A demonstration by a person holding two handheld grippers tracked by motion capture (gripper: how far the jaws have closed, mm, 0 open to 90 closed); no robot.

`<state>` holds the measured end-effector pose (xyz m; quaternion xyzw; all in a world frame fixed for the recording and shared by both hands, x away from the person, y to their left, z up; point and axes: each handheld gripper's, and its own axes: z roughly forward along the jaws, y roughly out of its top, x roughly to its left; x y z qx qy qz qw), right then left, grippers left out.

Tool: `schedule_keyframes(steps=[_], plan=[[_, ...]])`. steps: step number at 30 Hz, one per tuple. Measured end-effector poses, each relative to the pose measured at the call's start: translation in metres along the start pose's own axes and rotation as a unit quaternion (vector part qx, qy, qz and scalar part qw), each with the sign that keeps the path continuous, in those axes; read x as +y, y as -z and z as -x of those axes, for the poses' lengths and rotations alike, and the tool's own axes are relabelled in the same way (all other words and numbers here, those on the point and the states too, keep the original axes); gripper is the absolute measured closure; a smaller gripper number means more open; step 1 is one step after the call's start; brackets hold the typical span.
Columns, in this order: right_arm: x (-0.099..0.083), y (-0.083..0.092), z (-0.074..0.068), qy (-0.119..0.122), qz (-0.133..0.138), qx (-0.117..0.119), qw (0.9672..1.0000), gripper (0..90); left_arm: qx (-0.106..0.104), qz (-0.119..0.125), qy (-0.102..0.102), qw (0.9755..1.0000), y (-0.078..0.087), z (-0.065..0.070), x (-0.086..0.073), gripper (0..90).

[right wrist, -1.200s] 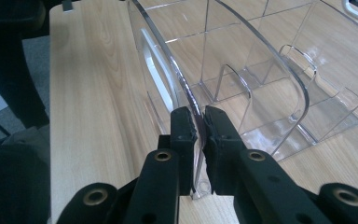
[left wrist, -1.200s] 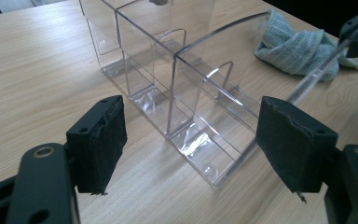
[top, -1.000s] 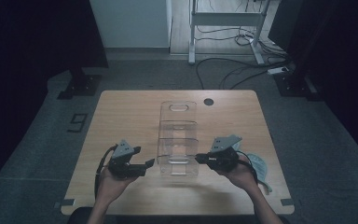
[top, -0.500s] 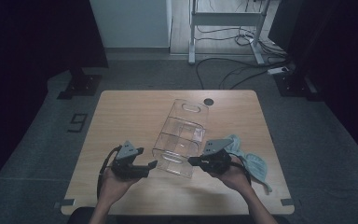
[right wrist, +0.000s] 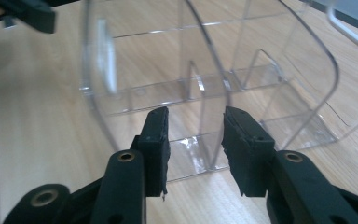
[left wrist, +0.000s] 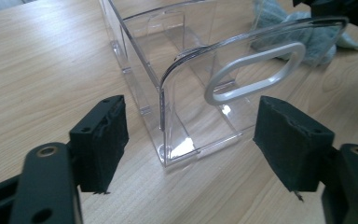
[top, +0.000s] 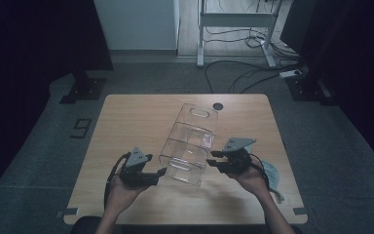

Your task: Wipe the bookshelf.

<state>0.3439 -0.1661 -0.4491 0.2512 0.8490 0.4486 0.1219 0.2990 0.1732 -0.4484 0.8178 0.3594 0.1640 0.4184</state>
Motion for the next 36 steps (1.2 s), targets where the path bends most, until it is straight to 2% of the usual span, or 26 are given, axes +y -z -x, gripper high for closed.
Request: schedule_keyframes(steps=[3,9,15,19,23,31,36], plan=[[-0.001,-0.009,0.003,0.0,-0.009,-0.015,0.9998,55.1,0.007,-0.005,0.001,1.0,-0.004,-0.001,0.0,28.4],[-0.001,-0.022,0.003,0.001,-0.015,-0.017,0.9997,54.3,0.02,-0.015,0.005,0.9997,-0.012,-0.003,-0.001,31.4],[-0.001,-0.028,0.001,0.003,-0.02,-0.013,0.9997,55.9,0.028,-0.02,0.011,0.9993,-0.018,-0.008,-0.003,32.9],[-0.001,-0.027,0.002,-0.003,-0.018,-0.003,0.9998,58.1,0.036,-0.024,0.016,0.9989,-0.02,-0.013,-0.004,34.1],[0.0,-0.028,-0.001,0.002,-0.018,0.003,0.9998,58.2,0.038,-0.026,0.024,0.9986,-0.021,-0.017,-0.006,34.3],[0.003,-0.033,-0.009,0.009,-0.017,0.023,0.9995,59.5,0.052,-0.029,0.037,0.9976,-0.02,-0.029,-0.01,34.3],[0.006,-0.036,-0.019,0.021,-0.021,0.031,0.9991,59.0,0.062,-0.036,0.043,0.9965,-0.021,-0.034,-0.013,34.4]])
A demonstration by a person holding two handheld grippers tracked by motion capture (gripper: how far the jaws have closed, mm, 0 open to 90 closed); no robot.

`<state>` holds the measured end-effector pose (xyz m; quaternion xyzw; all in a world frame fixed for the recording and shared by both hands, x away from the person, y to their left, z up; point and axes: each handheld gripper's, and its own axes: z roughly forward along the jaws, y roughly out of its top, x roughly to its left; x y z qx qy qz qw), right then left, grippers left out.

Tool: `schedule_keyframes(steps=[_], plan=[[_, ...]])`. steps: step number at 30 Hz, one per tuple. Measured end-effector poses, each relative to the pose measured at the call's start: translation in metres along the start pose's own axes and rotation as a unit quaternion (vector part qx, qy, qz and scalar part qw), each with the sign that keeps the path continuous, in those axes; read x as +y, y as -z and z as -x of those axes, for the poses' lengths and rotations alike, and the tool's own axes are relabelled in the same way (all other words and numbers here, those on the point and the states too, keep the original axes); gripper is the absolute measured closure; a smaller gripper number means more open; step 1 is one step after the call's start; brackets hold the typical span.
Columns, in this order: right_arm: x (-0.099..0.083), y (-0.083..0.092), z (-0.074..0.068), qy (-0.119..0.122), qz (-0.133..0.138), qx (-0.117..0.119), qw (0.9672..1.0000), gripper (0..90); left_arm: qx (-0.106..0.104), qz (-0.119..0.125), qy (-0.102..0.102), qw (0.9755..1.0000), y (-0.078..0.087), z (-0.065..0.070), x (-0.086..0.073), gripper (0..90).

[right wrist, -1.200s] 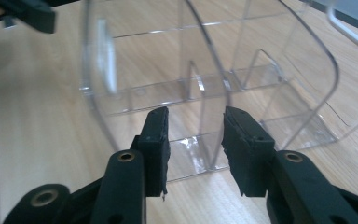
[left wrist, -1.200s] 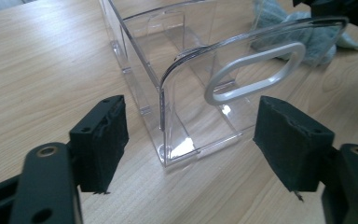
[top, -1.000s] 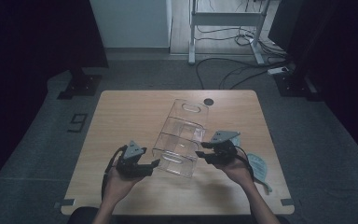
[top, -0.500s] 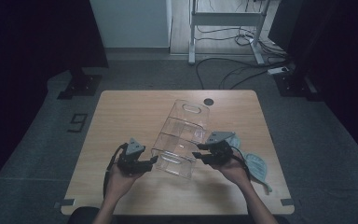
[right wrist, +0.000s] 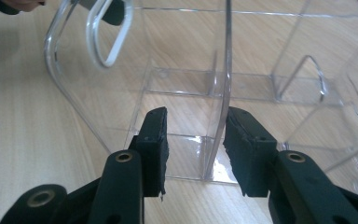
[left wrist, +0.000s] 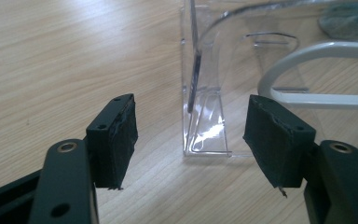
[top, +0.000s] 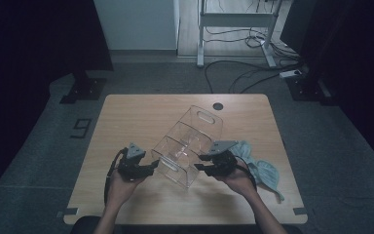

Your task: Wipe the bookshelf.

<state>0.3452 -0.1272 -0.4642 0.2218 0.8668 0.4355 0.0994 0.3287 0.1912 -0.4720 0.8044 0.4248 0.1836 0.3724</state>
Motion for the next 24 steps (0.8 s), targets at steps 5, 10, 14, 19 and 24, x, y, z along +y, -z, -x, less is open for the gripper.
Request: schedule_keyframes(steps=[5,10,14,19,24], plan=[[0.004,-0.005,-0.009,0.007,-0.002,0.009,0.9999,58.6,0.007,-0.004,0.001,1.0,0.001,-0.003,-0.001,34.3],[0.005,-0.012,-0.016,0.015,-0.01,0.015,0.9997,56.6,-0.008,0.013,0.005,0.9999,0.01,-0.004,0.001,31.4],[0.007,-0.009,-0.017,0.022,-0.003,0.008,0.9997,53.6,-0.013,0.022,-0.004,0.9997,0.015,0.001,0.004,30.0],[0.007,0.001,-0.014,0.019,0.002,-0.004,0.9998,50.9,-0.011,0.022,-0.009,0.9997,0.009,0.006,0.005,29.4],[0.006,0.013,-0.008,0.013,0.005,-0.023,0.9996,49.0,-0.013,0.029,-0.007,0.9995,0.004,0.008,0.006,29.4]])
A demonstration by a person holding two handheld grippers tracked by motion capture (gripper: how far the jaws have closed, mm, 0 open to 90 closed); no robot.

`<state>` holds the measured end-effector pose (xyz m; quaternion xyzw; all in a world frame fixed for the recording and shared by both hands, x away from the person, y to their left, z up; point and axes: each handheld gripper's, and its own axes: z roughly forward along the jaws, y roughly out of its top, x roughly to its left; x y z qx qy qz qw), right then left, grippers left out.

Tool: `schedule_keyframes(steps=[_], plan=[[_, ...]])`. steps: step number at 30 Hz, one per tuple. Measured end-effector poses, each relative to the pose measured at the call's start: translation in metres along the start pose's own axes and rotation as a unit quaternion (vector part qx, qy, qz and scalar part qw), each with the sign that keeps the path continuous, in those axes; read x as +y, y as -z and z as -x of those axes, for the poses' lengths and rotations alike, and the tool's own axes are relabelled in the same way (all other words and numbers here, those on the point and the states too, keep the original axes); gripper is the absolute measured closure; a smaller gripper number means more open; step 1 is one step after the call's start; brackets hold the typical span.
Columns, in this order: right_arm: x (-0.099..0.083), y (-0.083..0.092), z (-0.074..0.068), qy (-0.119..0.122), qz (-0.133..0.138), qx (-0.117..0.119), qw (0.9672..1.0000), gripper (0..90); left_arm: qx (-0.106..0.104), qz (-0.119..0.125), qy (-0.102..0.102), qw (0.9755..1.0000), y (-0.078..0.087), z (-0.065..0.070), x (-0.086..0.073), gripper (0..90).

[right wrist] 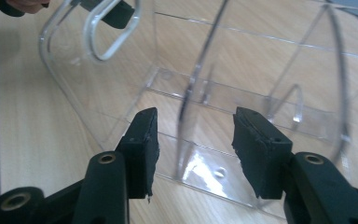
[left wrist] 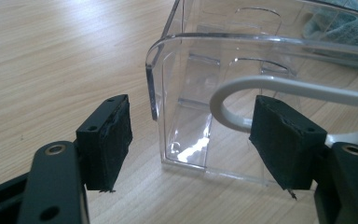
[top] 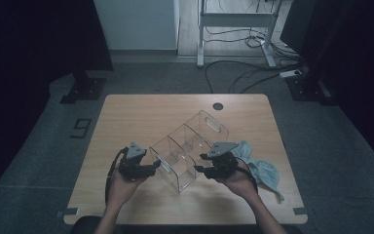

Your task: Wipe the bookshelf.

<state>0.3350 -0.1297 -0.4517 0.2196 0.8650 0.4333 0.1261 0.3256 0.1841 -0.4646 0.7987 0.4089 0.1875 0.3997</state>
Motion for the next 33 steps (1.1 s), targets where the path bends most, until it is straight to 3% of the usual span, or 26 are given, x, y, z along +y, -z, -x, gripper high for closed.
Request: schedule_keyframes(steps=[5,12,15,17,22,33], plan=[[-0.002,0.012,0.009,-0.011,-0.003,-0.022,0.9997,46.7,0.001,0.01,-0.003,0.9999,-0.003,0.0,0.001,29.0],[-0.009,0.02,0.023,-0.031,-0.018,-0.077,0.9964,45.3,-0.004,0.013,-0.009,0.9999,-0.004,0.001,0.003,33.9],[-0.013,0.014,0.029,-0.049,-0.016,-0.072,0.996,46.0,-0.003,0.013,-0.013,0.9998,-0.004,0.002,0.003,37.5],[-0.015,0.009,0.03,-0.054,-0.018,-0.059,0.9966,46.6,0.002,0.014,-0.012,0.9998,-0.004,0.001,0.003,41.2],[-0.016,0.003,0.031,-0.062,-0.019,-0.055,0.9964,48.4,0.003,0.016,-0.007,0.9998,-0.003,-0.002,0.003,44.0],[-0.012,-0.002,0.018,-0.046,-0.033,-0.046,0.9974,46.5,0.016,0.021,0.01,0.9996,-0.003,-0.009,0.001,44.5]])
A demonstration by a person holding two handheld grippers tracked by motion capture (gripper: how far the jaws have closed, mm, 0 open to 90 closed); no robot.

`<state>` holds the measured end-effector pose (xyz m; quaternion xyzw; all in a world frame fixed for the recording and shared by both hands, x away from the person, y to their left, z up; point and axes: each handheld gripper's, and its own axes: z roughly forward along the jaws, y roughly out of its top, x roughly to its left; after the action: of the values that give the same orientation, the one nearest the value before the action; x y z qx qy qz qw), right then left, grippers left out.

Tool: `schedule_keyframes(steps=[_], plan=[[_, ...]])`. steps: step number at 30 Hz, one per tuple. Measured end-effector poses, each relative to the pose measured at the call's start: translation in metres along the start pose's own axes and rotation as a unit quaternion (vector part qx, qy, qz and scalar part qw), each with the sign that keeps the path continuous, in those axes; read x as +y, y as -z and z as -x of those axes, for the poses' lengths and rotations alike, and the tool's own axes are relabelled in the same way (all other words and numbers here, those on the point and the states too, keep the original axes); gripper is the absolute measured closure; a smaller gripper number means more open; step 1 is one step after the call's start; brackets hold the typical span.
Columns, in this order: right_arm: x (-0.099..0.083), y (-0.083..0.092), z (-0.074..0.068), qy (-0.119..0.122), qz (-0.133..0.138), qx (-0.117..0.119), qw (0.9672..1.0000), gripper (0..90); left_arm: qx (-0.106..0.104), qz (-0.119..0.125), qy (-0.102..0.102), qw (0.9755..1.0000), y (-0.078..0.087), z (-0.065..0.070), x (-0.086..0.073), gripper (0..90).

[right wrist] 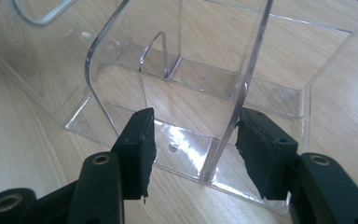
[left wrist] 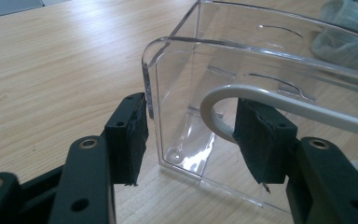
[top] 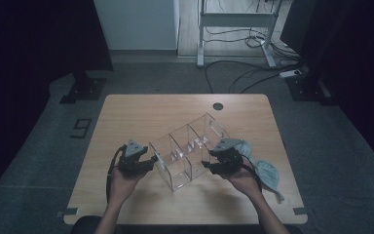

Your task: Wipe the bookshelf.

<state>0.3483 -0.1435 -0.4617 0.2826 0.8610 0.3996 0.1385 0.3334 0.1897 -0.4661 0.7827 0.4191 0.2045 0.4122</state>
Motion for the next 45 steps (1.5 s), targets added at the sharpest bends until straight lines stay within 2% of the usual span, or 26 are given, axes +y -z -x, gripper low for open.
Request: schedule_keyframes(steps=[5,7,11,13,16,20,24,29,32,35,36,38,41,45], plan=[[0.0,-0.002,-0.002,0.003,-0.007,0.005,1.0,46.7,0.001,-0.002,0.012,0.9999,0.0,-0.003,0.0,43.4],[0.0,-0.001,-0.002,0.009,-0.005,0.007,0.9999,46.8,-0.001,-0.01,0.009,0.9999,0.002,-0.001,0.0,37.1],[0.003,0.009,-0.002,0.013,0.008,0.004,0.9999,44.6,0.018,-0.019,-0.009,0.9996,0.014,0.006,0.002,32.9],[0.003,0.015,0.001,0.01,0.014,-0.001,0.9998,44.3,0.018,-0.016,-0.01,0.9997,0.023,0.009,0.002,30.8],[0.001,0.025,0.008,0.001,0.022,-0.01,0.9997,44.2,0.004,-0.005,-0.001,1.0,0.036,0.012,0.003,28.4],[-0.002,0.038,0.016,-0.012,0.028,-0.025,0.9992,44.7,-0.02,0.006,-0.011,0.9997,0.046,0.028,0.008,25.3],[-0.005,0.053,0.027,-0.033,0.036,-0.049,0.9976,46.9,-0.04,0.005,-0.03,0.9987,0.049,0.046,0.013,23.1],[-0.01,0.06,0.038,-0.052,0.04,-0.075,0.995,48.4,-0.058,-0.001,-0.04,0.9975,0.047,0.06,0.015,22.9],[-0.013,0.056,0.043,-0.062,0.035,-0.089,0.9935,50.2,-0.061,-0.016,-0.043,0.9971,0.04,0.065,0.012,25.1],[-0.015,0.049,0.046,-0.068,0.031,-0.083,0.9937,52.8,-0.048,-0.033,-0.048,0.9972,0.032,0.068,0.008,30.1],[-0.016,0.046,0.047,-0.069,0.03,-0.079,0.994,53.8,-0.037,-0.034,-0.052,0.9974,0.032,0.068,0.007,32.3],[-0.016,0.043,0.046,-0.069,0.028,-0.076,0.9943,55.1,-0.04,-0.031,-0.044,0.9977,0.032,0.065,0.007,35.9],[-0.014,0.041,0.043,-0.064,0.026,-0.077,0.9946,55.4,-0.03,-0.028,-0.049,0.9979,0.033,0.063,0.007,43.7],[-0.013,0.042,0.04,-0.064,0.028,-0.077,0.9946,56.9,-0.029,-0.026,-0.043,0.9983,0.031,0.056,0.007,48.5]])
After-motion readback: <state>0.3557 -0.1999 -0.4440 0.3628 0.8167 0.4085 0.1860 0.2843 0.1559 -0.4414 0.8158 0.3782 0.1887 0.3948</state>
